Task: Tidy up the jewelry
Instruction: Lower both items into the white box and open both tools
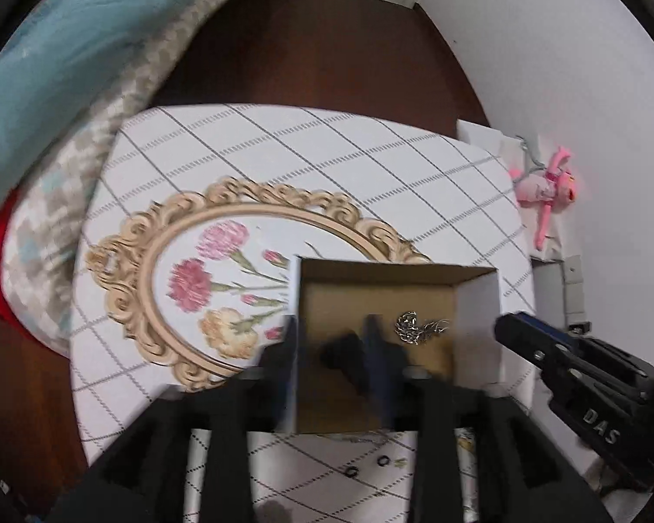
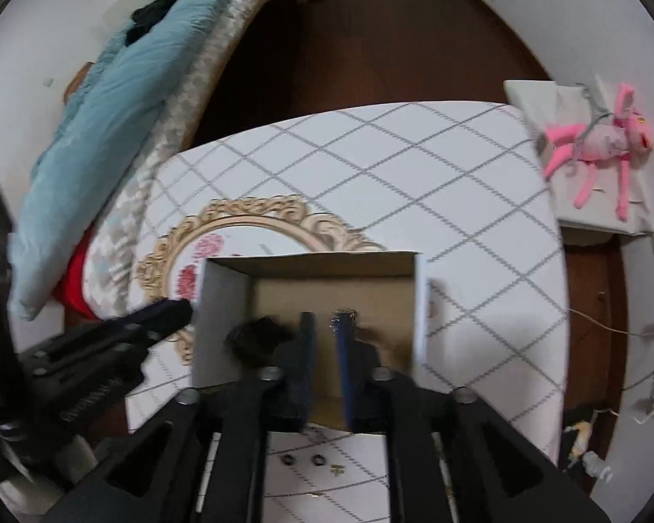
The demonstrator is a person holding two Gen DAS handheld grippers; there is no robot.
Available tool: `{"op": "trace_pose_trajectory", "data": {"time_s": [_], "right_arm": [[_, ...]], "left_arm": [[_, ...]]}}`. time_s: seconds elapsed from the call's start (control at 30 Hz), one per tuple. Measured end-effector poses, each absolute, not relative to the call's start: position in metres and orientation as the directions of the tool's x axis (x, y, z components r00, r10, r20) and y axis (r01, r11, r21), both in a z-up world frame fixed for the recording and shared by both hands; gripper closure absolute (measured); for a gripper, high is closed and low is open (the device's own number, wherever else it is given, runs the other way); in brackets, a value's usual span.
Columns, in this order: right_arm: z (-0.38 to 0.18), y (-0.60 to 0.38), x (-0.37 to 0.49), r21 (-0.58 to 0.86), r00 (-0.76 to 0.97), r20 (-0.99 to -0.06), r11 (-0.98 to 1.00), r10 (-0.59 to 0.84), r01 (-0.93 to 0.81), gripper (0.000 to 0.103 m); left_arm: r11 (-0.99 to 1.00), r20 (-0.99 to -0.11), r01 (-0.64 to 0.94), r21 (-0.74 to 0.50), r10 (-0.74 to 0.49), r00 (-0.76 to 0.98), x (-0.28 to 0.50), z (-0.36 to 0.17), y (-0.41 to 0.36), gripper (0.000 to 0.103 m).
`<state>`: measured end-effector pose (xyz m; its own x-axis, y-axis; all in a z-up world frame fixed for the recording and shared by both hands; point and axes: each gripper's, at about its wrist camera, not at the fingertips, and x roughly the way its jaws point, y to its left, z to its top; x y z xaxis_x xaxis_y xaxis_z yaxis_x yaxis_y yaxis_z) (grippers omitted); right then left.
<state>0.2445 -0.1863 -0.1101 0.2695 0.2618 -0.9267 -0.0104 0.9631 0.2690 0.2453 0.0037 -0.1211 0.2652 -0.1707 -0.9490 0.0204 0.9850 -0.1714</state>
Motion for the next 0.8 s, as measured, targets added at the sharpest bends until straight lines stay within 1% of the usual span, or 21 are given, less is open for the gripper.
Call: {"op": "trace_pose_trajectory", "data": {"time_s": [0.03,0.07,0.13,0.17,0.2,0.23,0.27,0.33,0.43,0.6,0.8], "right_arm": [[-0.11,-0.188,0.243,0.25,0.272,-0.931,0.968,0.242,-0.007,0.052],[-0.109,-0.189,0.24,0.221,0.279,-0.936,0.975,0.214,-0.009,0.047],[-0.11,-0.191,0.234,0.159,0.29,-0.945,0.987,0.154,-0.006,0.037],[-0.111,-0.192,0.231,0.122,0.295,-0.948,0.992,0.118,-0.004,0.034],[-0.113,-0.191,0.227,0.08,0.301,-0.951,0.997,0.076,-0.001,0.021],[-0.116,-0.191,0.223,0.029,0.306,-0.952,1.0,0.026,0.004,0.009],[-0.119,-0.19,0.219,-0.01,0.308,-0.951,1.0,-0.01,0.001,0.006],[-0.127,-0.189,0.212,-0.054,0.301,-0.952,0.999,-0.051,-0.001,0.005],[-0.137,-0.189,0.204,-0.084,0.296,-0.952,0.996,-0.08,-0.001,0.001],[-0.144,-0.189,0.195,-0.107,0.306,-0.946,0.994,-0.106,0.011,0.001],[-0.134,-0.189,0.183,-0.107,0.337,-0.935,0.994,-0.108,0.023,0.001]], "left_arm": [[0.989,-0.946,0.017,-0.144,-0.143,0.291,0.242,-0.118,0.006,0.042],[0.993,-0.945,0.009,-0.114,-0.112,0.307,0.24,-0.117,0.008,0.037],[0.998,-0.943,0.007,-0.067,-0.065,0.326,0.234,-0.118,0.008,0.037],[0.999,-0.942,0.007,-0.051,-0.05,0.332,0.231,-0.12,0.008,0.035],[0.999,-0.941,0.005,-0.032,-0.032,0.338,0.228,-0.122,0.008,0.031],[1.0,-0.938,0.002,-0.017,-0.017,0.345,0.224,-0.125,0.008,0.019],[1.0,-0.936,0.002,-0.012,-0.011,0.351,0.223,-0.126,0.009,0.009],[1.0,-0.934,0.002,0.001,0.0,0.357,0.216,-0.134,0.009,0.0],[1.0,-0.941,0.002,0.006,0.005,0.337,0.209,-0.145,0.009,0.0],[1.0,-0.936,-0.001,0.025,0.024,0.351,0.196,-0.153,0.006,0.0],[1.0,-0.926,-0.01,0.027,0.029,0.377,0.184,-0.146,0.005,0.0]]}}
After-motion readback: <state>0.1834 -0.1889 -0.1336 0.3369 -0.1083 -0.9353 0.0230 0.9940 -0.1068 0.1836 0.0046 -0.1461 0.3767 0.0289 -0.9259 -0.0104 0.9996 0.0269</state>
